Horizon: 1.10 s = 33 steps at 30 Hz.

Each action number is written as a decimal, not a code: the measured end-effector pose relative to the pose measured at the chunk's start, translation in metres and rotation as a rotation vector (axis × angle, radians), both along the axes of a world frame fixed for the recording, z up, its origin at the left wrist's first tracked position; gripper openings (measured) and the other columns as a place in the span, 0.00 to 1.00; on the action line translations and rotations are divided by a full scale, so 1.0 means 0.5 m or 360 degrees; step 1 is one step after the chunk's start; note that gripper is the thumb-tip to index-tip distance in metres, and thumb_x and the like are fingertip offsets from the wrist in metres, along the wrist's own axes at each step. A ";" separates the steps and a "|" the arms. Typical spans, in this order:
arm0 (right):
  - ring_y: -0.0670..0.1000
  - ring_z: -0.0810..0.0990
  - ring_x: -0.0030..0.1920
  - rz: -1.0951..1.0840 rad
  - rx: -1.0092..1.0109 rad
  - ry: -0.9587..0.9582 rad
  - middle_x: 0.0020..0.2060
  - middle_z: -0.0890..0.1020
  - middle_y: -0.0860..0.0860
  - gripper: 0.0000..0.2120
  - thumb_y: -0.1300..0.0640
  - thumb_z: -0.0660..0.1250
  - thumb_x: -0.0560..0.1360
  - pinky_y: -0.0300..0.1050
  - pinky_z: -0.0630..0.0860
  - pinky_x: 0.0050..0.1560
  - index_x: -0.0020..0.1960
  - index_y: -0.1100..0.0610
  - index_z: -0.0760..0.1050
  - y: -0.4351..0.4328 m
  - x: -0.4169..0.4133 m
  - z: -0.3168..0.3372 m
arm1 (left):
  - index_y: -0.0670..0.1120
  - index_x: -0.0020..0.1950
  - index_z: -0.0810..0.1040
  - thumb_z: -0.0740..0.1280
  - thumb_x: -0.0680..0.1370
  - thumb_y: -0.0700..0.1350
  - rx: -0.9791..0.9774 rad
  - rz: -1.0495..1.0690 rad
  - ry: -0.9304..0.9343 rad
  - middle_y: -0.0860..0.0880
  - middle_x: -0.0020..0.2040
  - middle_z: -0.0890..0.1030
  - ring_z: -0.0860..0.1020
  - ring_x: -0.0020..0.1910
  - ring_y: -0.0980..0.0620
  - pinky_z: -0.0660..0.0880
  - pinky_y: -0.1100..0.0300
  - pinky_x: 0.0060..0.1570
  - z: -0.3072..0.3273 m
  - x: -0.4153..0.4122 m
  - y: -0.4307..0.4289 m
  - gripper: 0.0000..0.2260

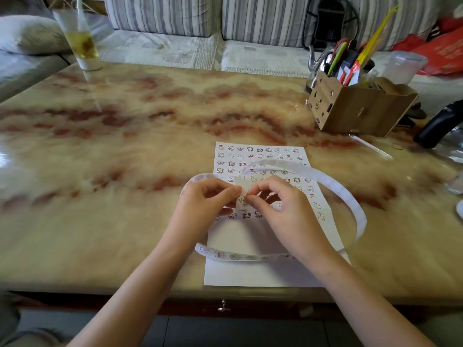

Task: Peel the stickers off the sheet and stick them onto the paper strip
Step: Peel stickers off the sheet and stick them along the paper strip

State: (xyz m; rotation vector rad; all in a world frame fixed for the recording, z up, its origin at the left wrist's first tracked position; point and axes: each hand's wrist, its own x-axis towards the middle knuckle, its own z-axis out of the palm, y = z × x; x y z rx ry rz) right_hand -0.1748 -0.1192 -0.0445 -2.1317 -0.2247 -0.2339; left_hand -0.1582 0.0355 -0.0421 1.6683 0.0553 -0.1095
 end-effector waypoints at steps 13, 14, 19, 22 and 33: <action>0.42 0.76 0.38 0.0170 0.0277 0.0167 0.38 0.81 0.45 0.03 0.58 0.71 0.74 0.36 0.73 0.42 0.42 0.53 0.79 0.024 -0.019 0.021 | 0.46 0.39 0.83 0.69 0.76 0.42 0.0277 0.0183 -0.0077 0.51 0.32 0.84 0.83 0.35 0.55 0.80 0.60 0.43 0.000 0.011 0.042 0.06; 0.42 0.77 0.36 0.0186 0.0342 0.0279 0.36 0.82 0.46 0.03 0.59 0.71 0.74 0.36 0.73 0.40 0.42 0.53 0.80 0.026 -0.020 0.021 | 0.45 0.38 0.83 0.69 0.76 0.42 0.0311 0.0181 -0.0083 0.52 0.32 0.84 0.83 0.34 0.56 0.80 0.61 0.42 0.000 0.012 0.044 0.07; 0.44 0.78 0.34 0.0176 0.0422 0.0580 0.33 0.83 0.52 0.02 0.60 0.72 0.73 0.34 0.73 0.39 0.42 0.57 0.82 0.042 -0.019 0.006 | 0.44 0.38 0.82 0.69 0.76 0.40 0.0381 0.0177 -0.0093 0.53 0.32 0.83 0.82 0.31 0.59 0.79 0.65 0.38 -0.001 0.012 0.048 0.07; 0.44 0.78 0.31 0.0173 0.0401 0.0691 0.33 0.83 0.53 0.02 0.61 0.72 0.71 0.32 0.72 0.36 0.41 0.59 0.82 0.049 -0.017 0.005 | 0.44 0.38 0.82 0.69 0.75 0.40 0.0423 0.0201 -0.0085 0.50 0.33 0.84 0.83 0.31 0.56 0.79 0.64 0.38 -0.002 0.013 0.050 0.07; 0.44 0.75 0.28 0.0056 0.0144 0.0738 0.32 0.83 0.56 0.03 0.58 0.73 0.69 0.34 0.68 0.31 0.38 0.58 0.82 0.063 -0.006 -0.013 | 0.47 0.36 0.81 0.69 0.75 0.43 0.0564 0.0221 -0.0075 0.50 0.31 0.84 0.82 0.30 0.59 0.78 0.62 0.43 -0.009 0.016 0.048 0.07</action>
